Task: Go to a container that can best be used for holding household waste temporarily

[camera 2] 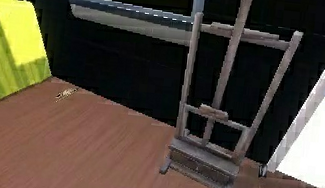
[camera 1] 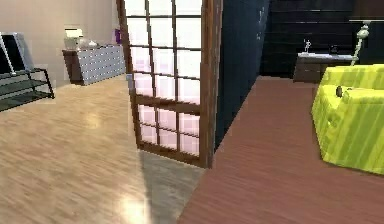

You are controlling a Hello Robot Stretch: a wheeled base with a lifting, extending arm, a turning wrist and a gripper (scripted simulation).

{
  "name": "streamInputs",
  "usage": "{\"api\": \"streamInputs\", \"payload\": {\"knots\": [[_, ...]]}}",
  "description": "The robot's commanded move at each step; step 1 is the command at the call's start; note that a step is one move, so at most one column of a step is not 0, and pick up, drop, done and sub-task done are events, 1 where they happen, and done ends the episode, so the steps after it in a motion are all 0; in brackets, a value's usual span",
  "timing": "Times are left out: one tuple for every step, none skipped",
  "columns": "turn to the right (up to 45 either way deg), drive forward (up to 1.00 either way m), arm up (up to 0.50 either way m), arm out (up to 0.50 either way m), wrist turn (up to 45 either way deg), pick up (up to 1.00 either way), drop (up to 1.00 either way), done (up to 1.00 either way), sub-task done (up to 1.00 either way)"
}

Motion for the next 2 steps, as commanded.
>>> {"api": "streamInputs", "payload": {"knots": [[39.0, 0.0, 0.0, 0.0, 0.0, 0.0, 0.0, 0.0, 0.0], [0.0, 0.05, 0.0, 0.0, 0.0, 0.0, 0.0, 0.0, 0.0]]}}
